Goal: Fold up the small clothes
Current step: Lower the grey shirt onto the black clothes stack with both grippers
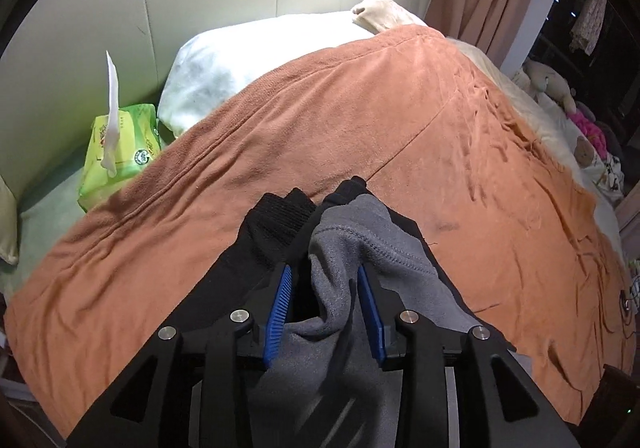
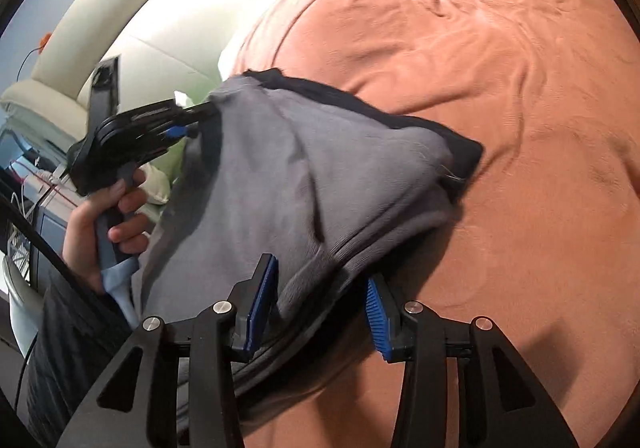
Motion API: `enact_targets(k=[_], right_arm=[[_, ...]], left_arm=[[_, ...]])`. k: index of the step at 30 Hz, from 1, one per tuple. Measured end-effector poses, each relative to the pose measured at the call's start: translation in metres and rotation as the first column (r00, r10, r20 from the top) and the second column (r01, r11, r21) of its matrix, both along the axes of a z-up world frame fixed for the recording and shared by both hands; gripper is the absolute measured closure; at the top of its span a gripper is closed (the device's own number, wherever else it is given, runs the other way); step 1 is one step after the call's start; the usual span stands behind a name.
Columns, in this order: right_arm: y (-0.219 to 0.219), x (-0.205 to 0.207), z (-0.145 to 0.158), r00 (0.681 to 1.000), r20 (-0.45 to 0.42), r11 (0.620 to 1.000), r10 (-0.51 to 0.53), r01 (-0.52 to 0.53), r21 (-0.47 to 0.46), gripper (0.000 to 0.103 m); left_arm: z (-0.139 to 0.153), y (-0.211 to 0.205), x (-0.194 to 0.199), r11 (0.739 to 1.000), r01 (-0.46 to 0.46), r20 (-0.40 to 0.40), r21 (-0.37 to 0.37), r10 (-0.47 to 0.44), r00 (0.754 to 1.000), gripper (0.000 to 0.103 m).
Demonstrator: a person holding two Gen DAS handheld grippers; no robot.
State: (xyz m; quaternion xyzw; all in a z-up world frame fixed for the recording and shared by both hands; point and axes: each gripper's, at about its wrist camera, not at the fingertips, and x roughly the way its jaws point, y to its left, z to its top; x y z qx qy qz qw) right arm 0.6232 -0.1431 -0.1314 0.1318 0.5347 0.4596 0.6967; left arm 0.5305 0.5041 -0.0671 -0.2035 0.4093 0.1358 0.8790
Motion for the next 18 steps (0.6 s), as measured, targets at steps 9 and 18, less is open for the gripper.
enact_targets(k=[9, 18], right_arm=[[-0.002, 0.006, 0.005, 0.998, 0.062, 0.999, -0.029, 0.031, -0.034, 0.082], [0.004, 0.018, -0.013, 1.000, 0.026, 1.000, -0.003, 0.003, 0.003, 0.089]], left_arm=[[-0.013, -0.005, 0.022, 0.999, 0.027, -0.040, 0.027, -0.026, 0.999, 0.066], [-0.014, -0.006, 0.054, 0.998, 0.054, -0.019, 0.035, -0.054, 0.998, 0.086]])
